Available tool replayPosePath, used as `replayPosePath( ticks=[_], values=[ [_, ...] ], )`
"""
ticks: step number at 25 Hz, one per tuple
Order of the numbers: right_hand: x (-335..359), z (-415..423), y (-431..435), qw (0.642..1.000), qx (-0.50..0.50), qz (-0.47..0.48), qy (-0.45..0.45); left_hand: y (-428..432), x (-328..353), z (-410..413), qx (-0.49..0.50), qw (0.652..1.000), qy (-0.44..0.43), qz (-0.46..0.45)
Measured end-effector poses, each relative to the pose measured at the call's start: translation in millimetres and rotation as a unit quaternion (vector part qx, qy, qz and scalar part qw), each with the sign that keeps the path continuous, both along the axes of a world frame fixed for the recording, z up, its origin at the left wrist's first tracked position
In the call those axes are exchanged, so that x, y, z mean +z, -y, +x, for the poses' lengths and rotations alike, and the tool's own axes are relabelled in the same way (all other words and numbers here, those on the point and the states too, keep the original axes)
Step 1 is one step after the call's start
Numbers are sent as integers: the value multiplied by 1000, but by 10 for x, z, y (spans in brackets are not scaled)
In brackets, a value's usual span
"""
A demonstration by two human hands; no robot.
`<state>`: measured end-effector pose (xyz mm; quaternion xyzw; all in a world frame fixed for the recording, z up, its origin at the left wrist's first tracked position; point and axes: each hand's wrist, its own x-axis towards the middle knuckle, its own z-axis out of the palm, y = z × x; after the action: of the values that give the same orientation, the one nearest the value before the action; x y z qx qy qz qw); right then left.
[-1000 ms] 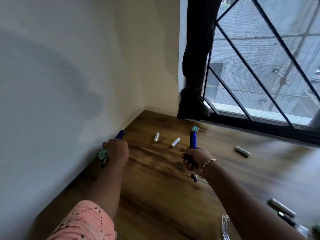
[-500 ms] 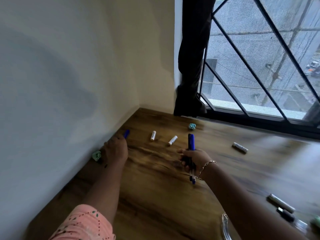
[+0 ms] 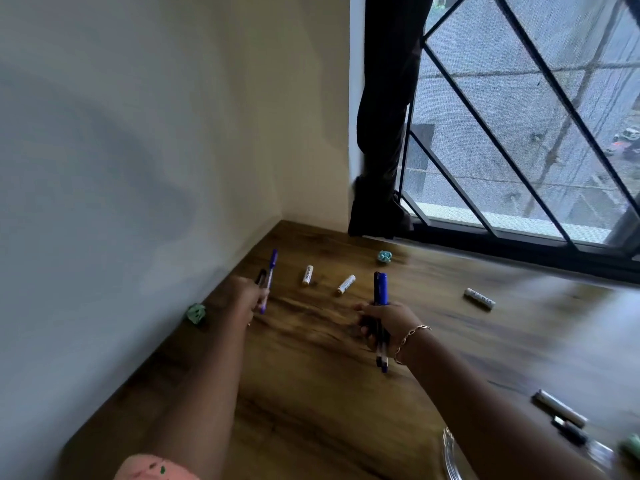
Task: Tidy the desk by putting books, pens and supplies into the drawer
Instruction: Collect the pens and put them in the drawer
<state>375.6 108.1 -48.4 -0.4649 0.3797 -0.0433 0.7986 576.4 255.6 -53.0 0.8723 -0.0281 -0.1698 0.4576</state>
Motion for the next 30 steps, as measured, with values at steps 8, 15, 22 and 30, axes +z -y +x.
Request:
replayPosePath(
  ticks=[8, 15, 22, 30],
  values=[
    [141, -13, -65, 993, -41, 73, 82, 335, 357, -1109, -196, 950, -164, -182],
    [281, -413, 39, 989, -105, 48, 88, 512, 356, -1631, -135, 939, -179, -260],
    [361, -1160, 298, 992, -68, -21, 106, 959, 535, -2446, -139, 933, -153, -296],
    [443, -2435, 770, 965, 35, -173, 194, 1435, 576, -3325, -357, 870, -127, -314]
  ],
)
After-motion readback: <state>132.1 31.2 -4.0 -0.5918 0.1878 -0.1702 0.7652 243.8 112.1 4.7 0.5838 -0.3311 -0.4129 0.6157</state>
